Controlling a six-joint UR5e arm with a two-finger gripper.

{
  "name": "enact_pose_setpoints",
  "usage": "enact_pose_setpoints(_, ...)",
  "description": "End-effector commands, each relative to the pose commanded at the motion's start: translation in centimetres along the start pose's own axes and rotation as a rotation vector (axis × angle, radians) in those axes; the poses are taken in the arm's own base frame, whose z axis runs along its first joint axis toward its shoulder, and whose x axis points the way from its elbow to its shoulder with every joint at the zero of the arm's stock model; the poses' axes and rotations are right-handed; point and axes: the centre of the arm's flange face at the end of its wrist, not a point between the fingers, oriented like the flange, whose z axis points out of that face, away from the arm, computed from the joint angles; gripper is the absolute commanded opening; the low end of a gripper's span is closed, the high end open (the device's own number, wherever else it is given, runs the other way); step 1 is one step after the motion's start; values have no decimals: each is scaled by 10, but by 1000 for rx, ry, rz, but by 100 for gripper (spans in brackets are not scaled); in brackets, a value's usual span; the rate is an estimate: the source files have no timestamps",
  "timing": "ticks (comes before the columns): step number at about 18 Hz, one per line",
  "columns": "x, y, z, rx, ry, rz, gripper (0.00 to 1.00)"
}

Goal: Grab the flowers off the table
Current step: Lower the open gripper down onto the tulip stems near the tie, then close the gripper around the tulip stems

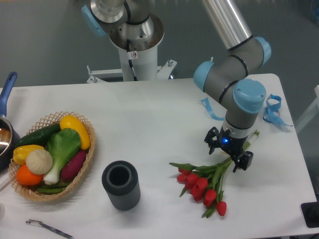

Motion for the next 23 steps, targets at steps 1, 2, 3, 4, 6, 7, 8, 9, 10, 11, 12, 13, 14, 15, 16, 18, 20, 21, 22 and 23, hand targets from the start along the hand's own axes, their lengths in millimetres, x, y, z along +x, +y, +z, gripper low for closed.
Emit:
enact_pose_setpoints(1, -1, 2, 3, -19, 2, 10, 100)
enact_pose_setpoints(2, -1, 4, 5, -30, 4, 13, 100)
enact_pose_setpoints(3, 1, 5, 8, -36, 11, 14, 100)
enact_pose_setpoints(4, 3, 6, 12, -38, 18, 17, 100)
enact_pose_setpoints(6, 0, 8, 17, -63, 20, 25, 100)
enact_pose_setpoints(7, 0, 10, 22, -67, 27, 22, 100)
enact_pose_setpoints(8, 1, 10, 23, -67, 30, 25, 100)
enact_pose_setpoints(9, 3, 9, 25, -67, 35, 26, 100)
enact_pose_setpoints(10, 5, 8, 29, -69, 43, 27, 100)
enact_pose_setpoints(11, 7, 8, 30, -69, 46, 28, 100)
enact_pose_setpoints(12, 7, 8, 30, -69, 45, 30, 99)
enact_pose_setpoints(13, 7, 7, 31, -69, 46, 29, 94)
enact_pose_setpoints(14, 6, 7, 30, -69, 43, 30, 92)
enact_pose_setpoints(15, 5, 7, 31, -69, 43, 30, 92)
enact_pose_setpoints(16, 5, 6, 32, -68, 44, 31, 92)
enact_pose_setpoints(18, 5, 5, 32, -70, 44, 31, 90)
enact_pose_setpoints(20, 3, 5, 31, -73, 40, 32, 90)
enact_pose_setpoints(21, 3, 6, 32, -82, 41, 32, 89)
enact_pose_setpoints(22, 3, 7, 34, -99, 42, 34, 89)
enact_pose_setpoints(23, 3, 6, 34, -104, 38, 36, 89)
